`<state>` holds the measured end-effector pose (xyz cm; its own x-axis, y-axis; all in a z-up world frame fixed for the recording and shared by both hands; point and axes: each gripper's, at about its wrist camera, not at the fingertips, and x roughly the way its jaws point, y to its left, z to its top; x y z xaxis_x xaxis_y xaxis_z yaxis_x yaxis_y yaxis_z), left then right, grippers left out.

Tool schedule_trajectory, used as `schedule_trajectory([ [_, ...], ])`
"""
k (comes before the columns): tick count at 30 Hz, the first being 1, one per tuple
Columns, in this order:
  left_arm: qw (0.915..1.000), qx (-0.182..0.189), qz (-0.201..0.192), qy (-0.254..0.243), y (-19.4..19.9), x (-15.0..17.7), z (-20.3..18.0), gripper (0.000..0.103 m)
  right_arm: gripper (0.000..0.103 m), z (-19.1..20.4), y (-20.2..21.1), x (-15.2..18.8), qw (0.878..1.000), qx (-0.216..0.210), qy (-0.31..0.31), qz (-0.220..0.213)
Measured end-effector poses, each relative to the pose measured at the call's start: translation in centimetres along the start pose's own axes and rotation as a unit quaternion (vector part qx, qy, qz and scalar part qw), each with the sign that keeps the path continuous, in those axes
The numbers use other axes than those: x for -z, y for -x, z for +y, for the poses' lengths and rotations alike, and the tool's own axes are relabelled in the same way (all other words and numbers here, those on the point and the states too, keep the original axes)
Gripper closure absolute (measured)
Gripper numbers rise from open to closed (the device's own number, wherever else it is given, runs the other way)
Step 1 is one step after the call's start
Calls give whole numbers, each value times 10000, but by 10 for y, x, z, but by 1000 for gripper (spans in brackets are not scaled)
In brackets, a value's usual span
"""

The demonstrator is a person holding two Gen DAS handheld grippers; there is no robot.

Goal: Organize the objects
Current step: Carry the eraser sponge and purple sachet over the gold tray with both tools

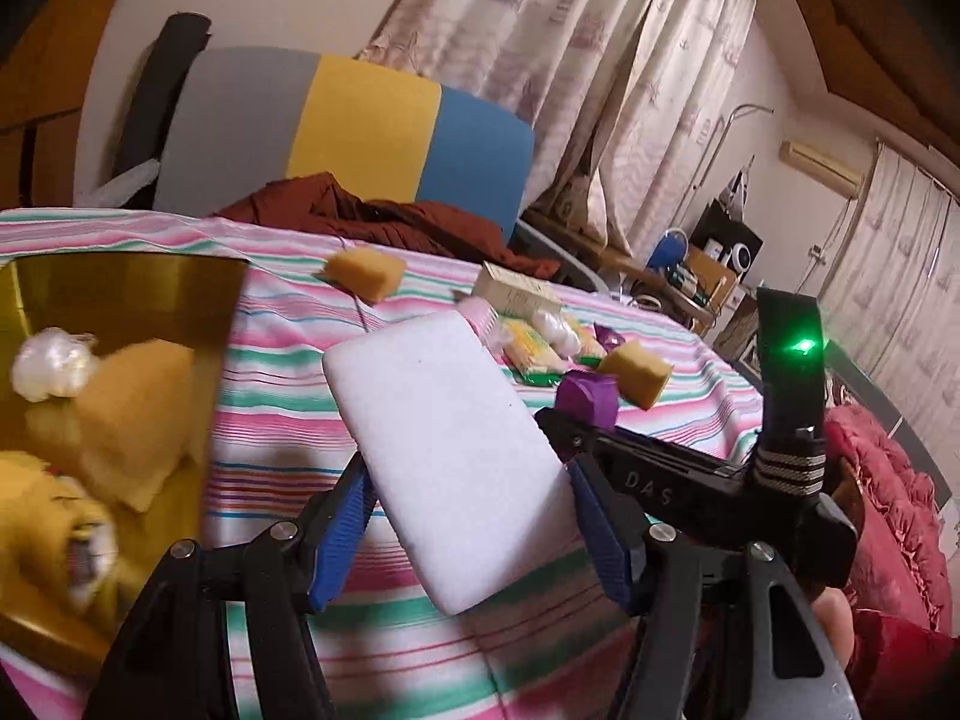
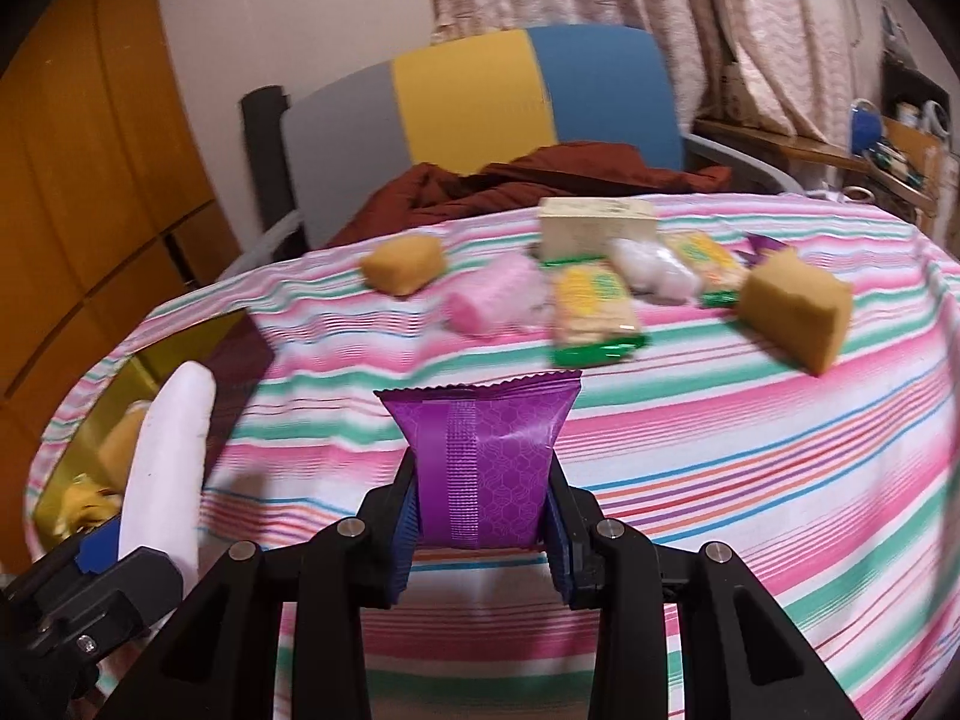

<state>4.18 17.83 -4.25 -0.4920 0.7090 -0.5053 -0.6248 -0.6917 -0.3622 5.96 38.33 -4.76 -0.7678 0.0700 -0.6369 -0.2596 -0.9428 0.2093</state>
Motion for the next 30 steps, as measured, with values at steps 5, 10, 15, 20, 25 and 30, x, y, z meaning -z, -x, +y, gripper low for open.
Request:
schedule_trajectory([
  [5, 9996, -137, -184, 150, 27, -5, 21, 37, 67, 35, 5, 0, 9993, -348, 137, 33],
  [10, 9974, -399, -415, 424, 54, -15, 53, 37, 67, 72, 5, -7, 9970, -707, 319, 73],
  [15, 9921, -876, -619, 643, 75, -26, 95, 36, 67, 119, -1, -21, 9922, -1063, 645, 53],
  [20, 9846, -1191, -590, 1136, 86, -26, 138, 36, 67, 157, -12, -38, 9875, -1325, 850, 24],
  [25, 9802, -1364, -354, 1387, 80, -21, 168, 36, 67, 189, -35, -50, 9855, -1241, 1151, 130],
  [30, 9804, -1392, 60, 1394, 68, -14, 179, 36, 64, 204, -64, -55, 9851, -989, 1380, 265],
])
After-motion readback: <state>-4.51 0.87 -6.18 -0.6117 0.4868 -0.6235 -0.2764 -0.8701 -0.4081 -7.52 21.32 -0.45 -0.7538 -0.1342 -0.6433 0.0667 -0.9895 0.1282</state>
